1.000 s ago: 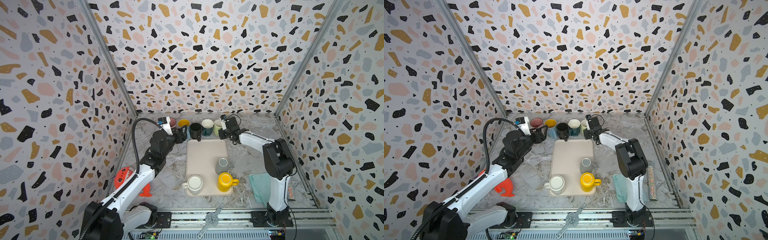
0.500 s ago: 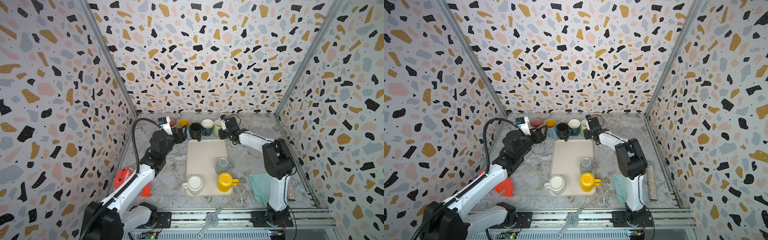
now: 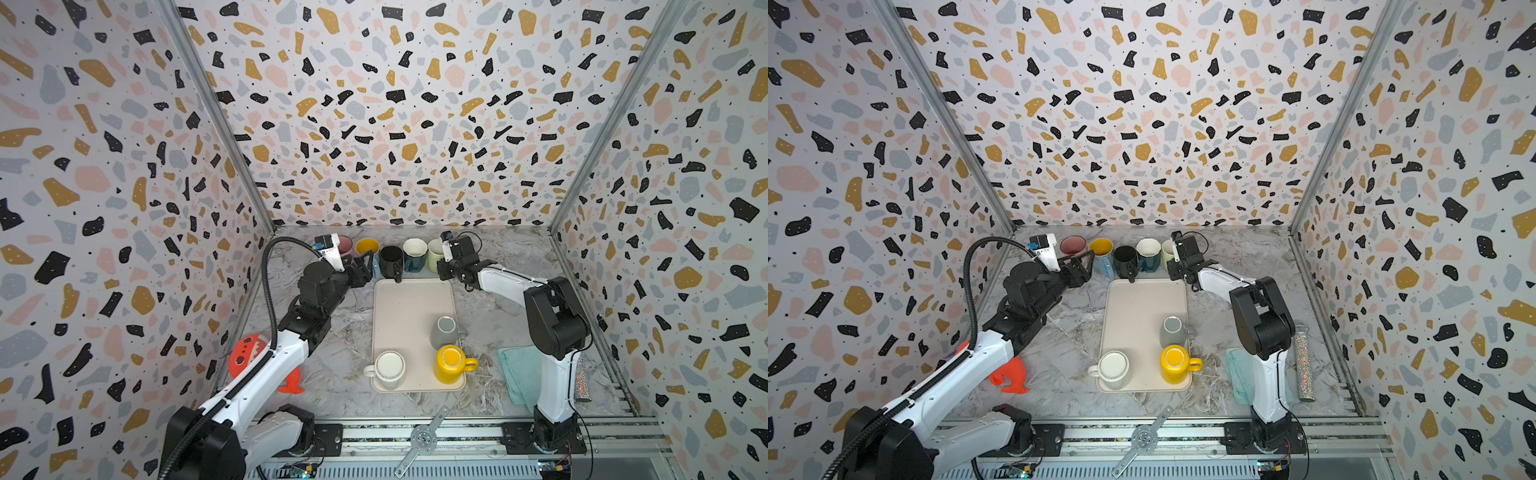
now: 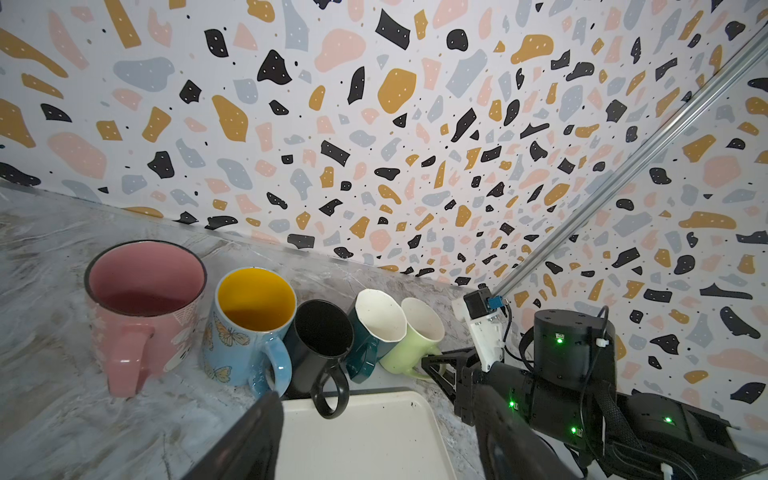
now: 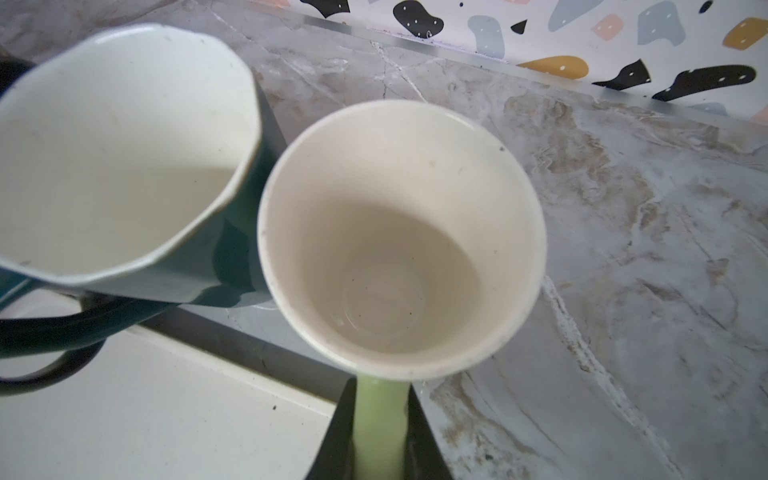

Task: Turn the mug right side up
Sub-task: 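Open the right gripper off the light green mug and lift away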

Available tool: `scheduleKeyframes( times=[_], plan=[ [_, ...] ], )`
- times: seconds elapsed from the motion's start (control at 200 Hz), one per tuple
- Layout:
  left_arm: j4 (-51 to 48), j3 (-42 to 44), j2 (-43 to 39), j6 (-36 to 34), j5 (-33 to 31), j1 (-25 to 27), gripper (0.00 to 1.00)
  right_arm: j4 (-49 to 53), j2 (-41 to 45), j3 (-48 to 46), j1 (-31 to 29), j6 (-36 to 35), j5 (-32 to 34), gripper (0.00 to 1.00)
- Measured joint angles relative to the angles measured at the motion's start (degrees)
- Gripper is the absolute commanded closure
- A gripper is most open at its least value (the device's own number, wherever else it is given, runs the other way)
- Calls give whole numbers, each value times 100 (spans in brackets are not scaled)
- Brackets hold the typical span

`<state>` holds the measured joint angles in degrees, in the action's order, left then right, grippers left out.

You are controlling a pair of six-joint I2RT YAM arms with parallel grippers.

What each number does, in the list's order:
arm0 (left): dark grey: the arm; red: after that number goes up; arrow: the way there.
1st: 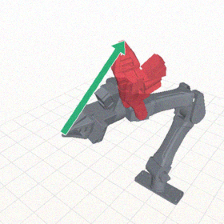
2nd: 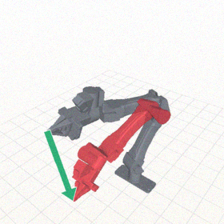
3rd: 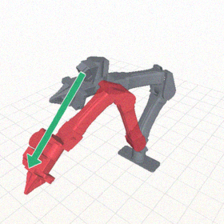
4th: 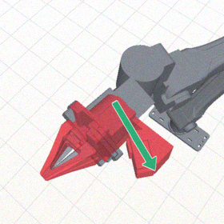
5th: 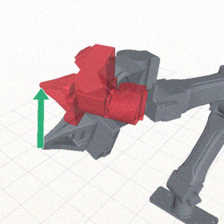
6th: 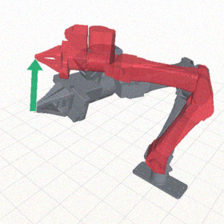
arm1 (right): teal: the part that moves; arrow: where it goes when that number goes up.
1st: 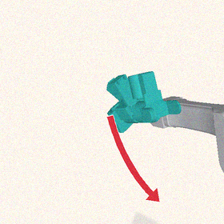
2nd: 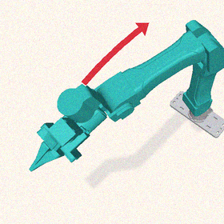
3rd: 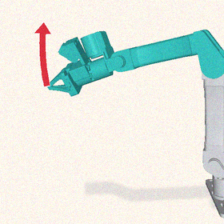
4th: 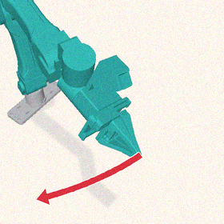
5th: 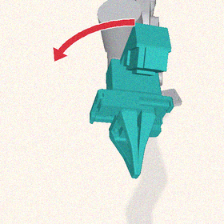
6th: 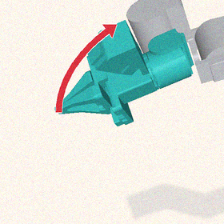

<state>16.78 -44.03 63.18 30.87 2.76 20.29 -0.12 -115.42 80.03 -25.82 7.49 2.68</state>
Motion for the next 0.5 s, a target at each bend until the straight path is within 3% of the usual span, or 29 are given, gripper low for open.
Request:
scheduleKeyframes(
  times=[0.34, 0.501],
  plan=[
    [-2, 70, -149, -11, 0, 0, 26, -59, 140, -295, 0, 42, -7, 74],
    [-2, 138, -243, -17, 2, 0, 25, -68, 170, -317, 0, 61, -7, 61]
  ],
)
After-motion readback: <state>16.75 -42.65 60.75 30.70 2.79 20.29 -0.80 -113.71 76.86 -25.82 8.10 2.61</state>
